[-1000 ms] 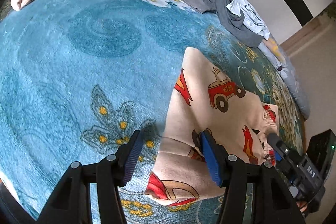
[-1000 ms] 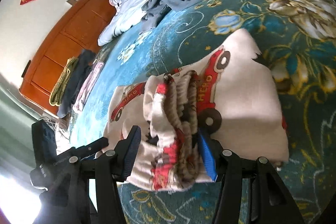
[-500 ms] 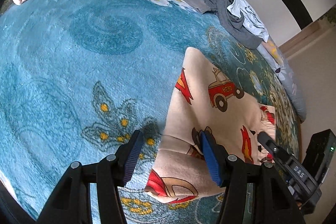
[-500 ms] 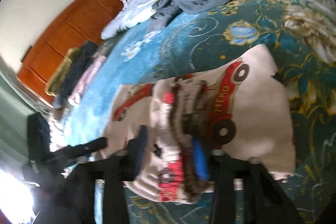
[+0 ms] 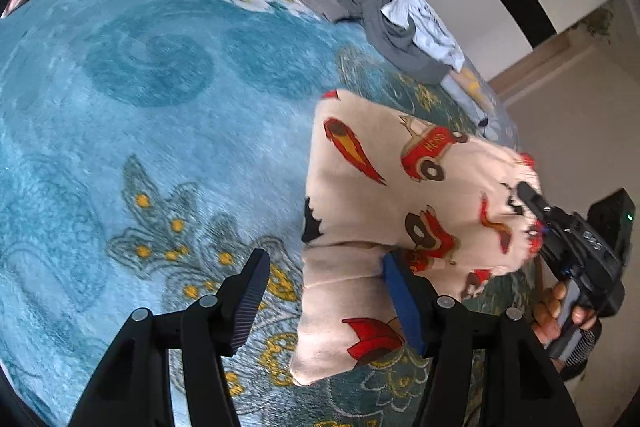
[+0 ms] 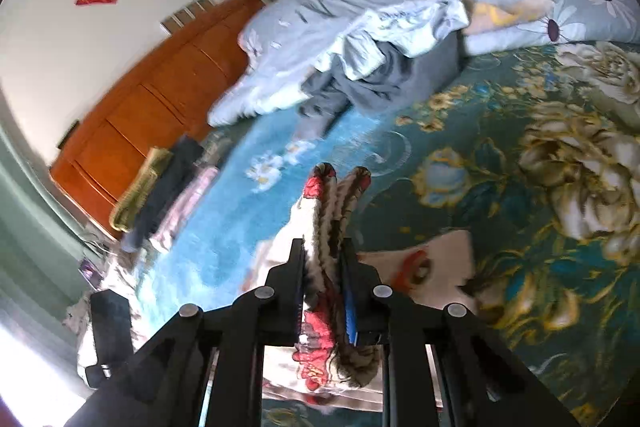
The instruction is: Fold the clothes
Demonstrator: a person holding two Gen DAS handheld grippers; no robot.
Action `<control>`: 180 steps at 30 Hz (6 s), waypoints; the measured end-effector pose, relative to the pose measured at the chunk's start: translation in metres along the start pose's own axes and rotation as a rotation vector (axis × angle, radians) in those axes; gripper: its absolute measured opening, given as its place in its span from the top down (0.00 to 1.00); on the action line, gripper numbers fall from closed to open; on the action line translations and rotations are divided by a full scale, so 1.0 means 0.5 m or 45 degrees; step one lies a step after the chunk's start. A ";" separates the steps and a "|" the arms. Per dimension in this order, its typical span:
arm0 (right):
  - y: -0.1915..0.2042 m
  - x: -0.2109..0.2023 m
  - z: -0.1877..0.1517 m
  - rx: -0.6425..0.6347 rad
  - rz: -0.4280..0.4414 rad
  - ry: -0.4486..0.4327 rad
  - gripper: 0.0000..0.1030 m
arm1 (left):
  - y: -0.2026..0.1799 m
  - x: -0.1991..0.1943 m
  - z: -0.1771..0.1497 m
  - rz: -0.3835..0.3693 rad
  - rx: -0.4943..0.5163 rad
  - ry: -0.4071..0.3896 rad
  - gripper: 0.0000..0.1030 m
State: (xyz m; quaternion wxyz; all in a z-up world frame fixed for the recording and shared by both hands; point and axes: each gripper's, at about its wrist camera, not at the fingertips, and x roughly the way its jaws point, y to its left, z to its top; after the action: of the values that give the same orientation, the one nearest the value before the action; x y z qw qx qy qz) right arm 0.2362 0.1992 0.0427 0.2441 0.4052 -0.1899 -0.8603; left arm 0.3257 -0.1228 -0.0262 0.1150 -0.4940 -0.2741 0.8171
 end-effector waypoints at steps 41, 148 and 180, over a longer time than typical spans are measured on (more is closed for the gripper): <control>-0.024 0.045 -0.108 -0.114 -0.206 0.204 0.62 | -0.074 0.068 0.004 0.107 0.286 0.055 0.38; 1.097 1.005 0.419 -0.560 0.682 0.441 0.75 | 0.720 -0.596 0.598 0.328 -0.400 -0.904 0.83; 1.128 0.926 0.316 -0.862 0.526 0.388 0.79 | 0.585 -0.565 0.607 0.556 -0.097 -0.800 0.49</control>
State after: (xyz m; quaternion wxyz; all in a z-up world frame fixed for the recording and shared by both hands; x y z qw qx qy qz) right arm 0.0054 -0.5023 0.1534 0.5561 0.3781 0.0643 -0.7373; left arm 0.2232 -0.5948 0.1293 -0.1697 -0.2700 -0.2147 0.9232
